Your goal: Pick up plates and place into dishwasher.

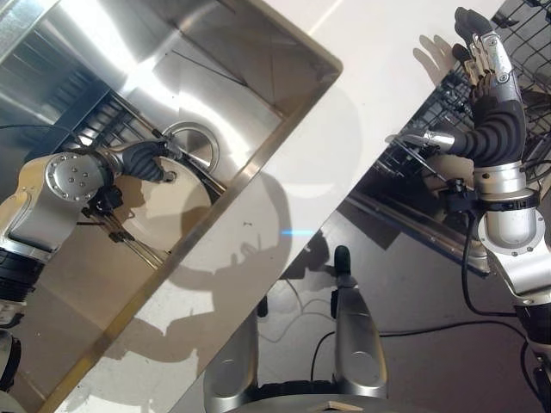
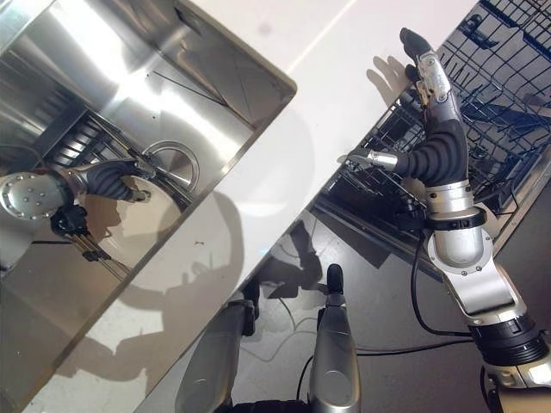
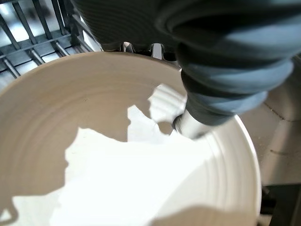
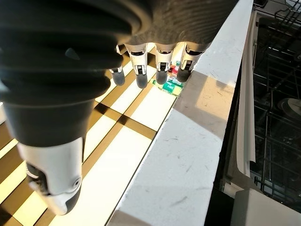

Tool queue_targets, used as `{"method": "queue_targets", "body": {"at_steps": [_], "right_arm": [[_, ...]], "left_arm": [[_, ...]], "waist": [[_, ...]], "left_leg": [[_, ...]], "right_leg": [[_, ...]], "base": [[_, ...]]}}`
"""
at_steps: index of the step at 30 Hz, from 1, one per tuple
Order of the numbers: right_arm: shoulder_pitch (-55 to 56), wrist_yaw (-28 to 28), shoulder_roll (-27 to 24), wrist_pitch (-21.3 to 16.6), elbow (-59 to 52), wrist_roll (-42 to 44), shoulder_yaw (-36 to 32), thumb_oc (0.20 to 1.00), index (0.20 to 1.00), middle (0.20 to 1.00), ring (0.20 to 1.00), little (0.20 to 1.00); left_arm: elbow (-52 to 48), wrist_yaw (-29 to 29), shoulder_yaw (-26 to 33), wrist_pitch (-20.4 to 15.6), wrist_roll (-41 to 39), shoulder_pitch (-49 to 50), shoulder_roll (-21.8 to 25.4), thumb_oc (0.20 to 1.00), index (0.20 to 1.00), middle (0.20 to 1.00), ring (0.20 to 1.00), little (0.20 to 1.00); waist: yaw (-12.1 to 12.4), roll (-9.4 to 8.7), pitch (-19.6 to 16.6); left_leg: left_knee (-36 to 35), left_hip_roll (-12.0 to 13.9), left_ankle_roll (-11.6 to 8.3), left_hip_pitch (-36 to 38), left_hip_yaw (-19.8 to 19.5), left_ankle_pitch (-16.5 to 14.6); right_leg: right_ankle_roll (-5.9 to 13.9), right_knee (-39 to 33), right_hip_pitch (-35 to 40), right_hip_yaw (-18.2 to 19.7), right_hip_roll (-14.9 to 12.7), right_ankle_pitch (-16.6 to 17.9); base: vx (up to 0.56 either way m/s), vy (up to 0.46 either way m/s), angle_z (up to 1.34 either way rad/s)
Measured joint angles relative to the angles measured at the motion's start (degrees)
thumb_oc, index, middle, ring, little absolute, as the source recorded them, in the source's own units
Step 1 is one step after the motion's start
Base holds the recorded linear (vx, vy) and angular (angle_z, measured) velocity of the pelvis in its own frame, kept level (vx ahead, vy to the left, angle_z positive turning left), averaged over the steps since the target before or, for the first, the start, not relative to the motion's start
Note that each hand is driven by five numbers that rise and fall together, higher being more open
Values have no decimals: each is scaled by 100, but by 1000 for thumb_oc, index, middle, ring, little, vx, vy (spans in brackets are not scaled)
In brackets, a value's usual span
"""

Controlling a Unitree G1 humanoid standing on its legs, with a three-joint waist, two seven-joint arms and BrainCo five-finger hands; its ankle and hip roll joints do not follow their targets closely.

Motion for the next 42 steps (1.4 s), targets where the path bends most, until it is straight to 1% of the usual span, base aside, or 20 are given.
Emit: {"method": "queue_targets", "body": {"at_steps": [6, 13, 16, 19, 20, 22, 24, 26, 28, 30, 33, 34, 36, 38, 39, 42], "right_arm": [[239, 7, 0, -52, 1, 58, -33, 1000, 1000, 1000, 1000, 1000], [427, 58, 0, -65, 2, 131, -177, 1000, 1000, 1000, 1000, 1000], [538, 113, 0, -71, 2, 221, -207, 1000, 1000, 1000, 1000, 1000], [657, 135, 1, -74, 2, 222, -228, 1000, 1000, 1000, 1000, 1000], [717, 137, 1, -74, 2, 223, -232, 1000, 1000, 1000, 1000, 1000], [733, 138, 1, -78, -1, 225, -257, 1000, 1000, 1000, 1000, 1000], [769, 143, 8, -78, -4, 231, -345, 1000, 1000, 1000, 1000, 1000], [940, 188, 75, -78, -26, 235, -586, 1000, 1000, 1000, 1000, 1000], [1235, 284, 233, -78, -114, 265, -921, 1000, 1000, 1000, 1000, 1000], [1454, 348, 340, -79, -192, 279, -1087, 1000, 1000, 1000, 1000, 1000], [1639, 474, 511, -79, -271, 283, -1207, 1000, 1000, 1000, 1000, 1000], [1705, 522, 528, -79, -301, 284, -1256, 1000, 1000, 1000, 1000, 1000], [1774, 583, 609, -79, -321, 286, -1308, 1000, 1000, 1000, 1000, 1000], [1835, 639, 719, -78, -332, 286, -1307, 1000, 1000, 1000, 1000, 1000], [1878, 663, 721, -77, -346, 286, -1307, 1000, 1000, 1000, 1000, 1000], [2064, 675, 800, -77, -380, 285, -1302, 1000, 1000, 1000, 1000, 1000]], "left_arm": [[0, 0, 137, -9, 15, 362, 7, 200, 200, 200, 200, 200], [-91, -168, 283, -129, -5, 721, -12, 200, 200, 200, 200, 200], [-210, -195, 449, -145, -3, 989, -23, 200, 200, 200, 200, 200], [-312, -147, 546, -253, 10, 1146, -42, 200, 200, 200, 200, 200], [-335, -12, 548, -341, 14, 1207, -50, 200, 200, 200, 200, 200], [-467, 446, 646, -491, 71, 1452, -56, 200, 200, 200, 200, 200], [-577, 1138, 784, -678, 174, 1769, -193, 200, 200, 200, 200, 200], [-707, 1712, 1235, -906, 223, 2157, -494, 200, 200, 200, 200, 200], [-839, 2285, 1787, -1299, 275, 2555, -807, 200, 200, 200, 200, 200], [-996, 2725, 2290, -1673, 460, 2949, -975, 200, 200, 200, 200, 200], [-1012, 3388, 2780, -2247, 775, 3339, -1272, 200, 200, 200, 200, 200], [-1012, 3604, 2875, -2401, 910, 3412, -1377, 200, 200, 200, 200, 200], [-1008, 4167, 3015, -2669, 1140, 3524, -1630, 200, 200, 200, 200, 200], [-1009, 4695, 3016, -2876, 1279, 3587, -1743, 200, 200, 200, 200, 200], [-1009, 4917, 3032, -2968, 1341, 3606, -1798, 200, 200, 200, 200, 200], [-1008, 5346, 3189, -3116, 1347, 3667, -1930, 200, 200, 200, 200, 200]], "waist": [[13, 3, 1], [22, 10, 5], [34, 19, 3], [109, 38, 1], [157, 41, 0], [172, 47, -3], [275, 54, -7], [358, 55, -9], [506, 56, -13], [606, 47, -32], [708, 46, -85], [779, 40, -127], [809, 16, -272], [846, -27, -508], [867, -50, -644], [870, -149, -930]], "left_leg": [[-118, -11, 0, 234, -2, 0], [-269, -13, -3, 550, -27, 1], [-344, -14, -12, 706, -63, 6], [-400, -17, -23, 784, -81, 13], [-431, -17, -26, 852, -89, 15], [-461, -19, -35, 906, -158, 20], [-517, -20, -46, 995, -167, 27], [-578, -26, -57, 1110, -218, 35], [-675, -29, -77, 1266, -271, 48], [-749, -29, -84, 1398, -310, 52], [-851, -32, -99, 1581, -372, 61], [-882, -31, -106, 1633, -383, 65], [-943, -28, -114, 1723, -406, 71], [-1017, -27, -123, 1803, -433, 77], [-1047, -22, -125, 1851, -433, 78], [-1150, -1, -142, 2077, -439, 85]], "right_leg": [[-7, -102, 246, -92, -28, -5], [-19, -210, 558, -222, -47, -16], [-19, -305, 743, -274, -50, -17], [-21, -359, 836, -302, -52, -19], [-21, -377, 893, -318, -52, -20], [-28, -401, 997, -401, -54, -45], [-33, -400, 1062, -419, -58, -73], [-35, -423, 1197, -485, -63, -104], [-43, -479, 1358, -554, -66, -131], [-46, -523, 1493, -605, -66, -155], [-50, -624, 1721, -687, -63, -160], [-51, -640, 1766, -702, -62, -170], [-56, -700, 1878, -732, -55, -175], [-61, -741, 1959, -763, -51, -188], [-64, -755, 1998, -763, -47, -198], [-69, -779, 2191, -764, -25, -253]], "base": [[0, 0, 0], [20, -2, 1], [35, -8, 5], [50, -13, 3], [39, -15, 7], [63, -25, 14], [83, -32, 6], [111, -40, 11], [117, -34, 14], [126, -22, 10], [146, -12, 9], [157, 4, 6], [175, 12, 7], [164, 4, 6], [149, -3, 2], [117, -3, 1]]}}
